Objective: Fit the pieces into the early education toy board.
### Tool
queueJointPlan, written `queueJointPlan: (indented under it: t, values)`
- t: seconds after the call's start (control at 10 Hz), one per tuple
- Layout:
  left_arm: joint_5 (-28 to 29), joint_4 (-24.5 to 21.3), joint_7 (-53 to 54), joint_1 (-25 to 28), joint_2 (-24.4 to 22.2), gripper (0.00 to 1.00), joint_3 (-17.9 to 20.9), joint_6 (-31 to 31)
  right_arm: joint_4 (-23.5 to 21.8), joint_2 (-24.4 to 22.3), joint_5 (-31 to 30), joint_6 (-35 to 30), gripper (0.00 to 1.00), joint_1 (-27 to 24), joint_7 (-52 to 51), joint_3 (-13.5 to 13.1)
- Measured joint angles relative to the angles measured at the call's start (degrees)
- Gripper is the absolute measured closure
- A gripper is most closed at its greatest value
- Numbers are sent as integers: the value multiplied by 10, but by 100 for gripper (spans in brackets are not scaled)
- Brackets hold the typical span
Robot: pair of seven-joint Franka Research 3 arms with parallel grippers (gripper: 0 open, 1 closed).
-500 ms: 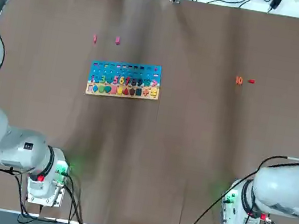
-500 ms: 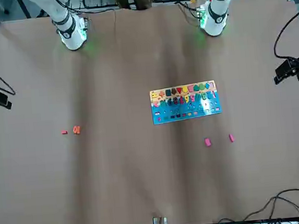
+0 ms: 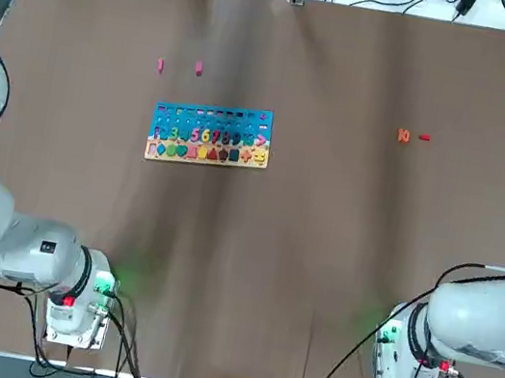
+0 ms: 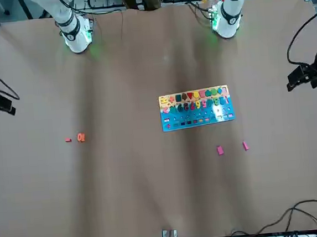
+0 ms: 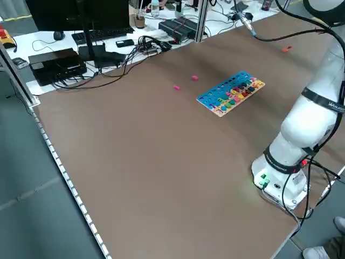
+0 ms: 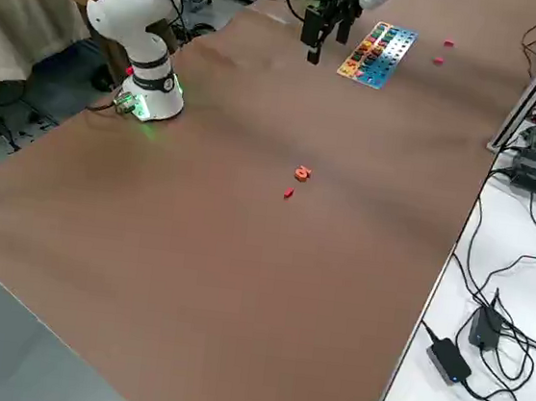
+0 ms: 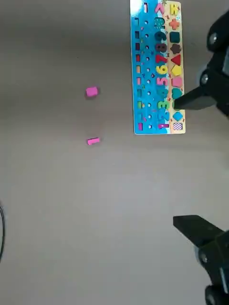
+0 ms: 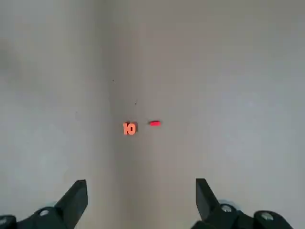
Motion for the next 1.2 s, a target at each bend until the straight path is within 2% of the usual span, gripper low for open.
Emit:
queueJointPlan:
  t: [0.1, 0.3, 0.5, 0.7, 0.8, 1.0, 1.2]
  values:
    - [0, -2, 0, 0, 2, 4, 0, 0, -5, 1, 0, 0, 0, 4, 0, 0]
    - [0, -18, -1, 0, 0, 34, 0, -2, -23, 11, 0, 6, 0, 6, 0, 0]
    - [0, -77, -2, 0, -14, 65, -2, 10, -59, 42, 0, 66, 0, 6, 0, 0]
    - [0, -170, -12, 0, -37, 95, -13, 54, -137, 62, 0, 178, 0, 6, 0, 0]
    - [0, -233, -15, 0, -50, 99, -20, 101, -179, 67, 0, 227, 0, 6, 0, 0]
    - [0, -354, -19, 0, -65, 99, -27, 204, -243, 85, 0, 295, 0, 5, 0, -1]
    - [0, -462, -19, 0, -65, 99, -27, 325, -268, 119, 0, 335, 0, 6, 0, -1]
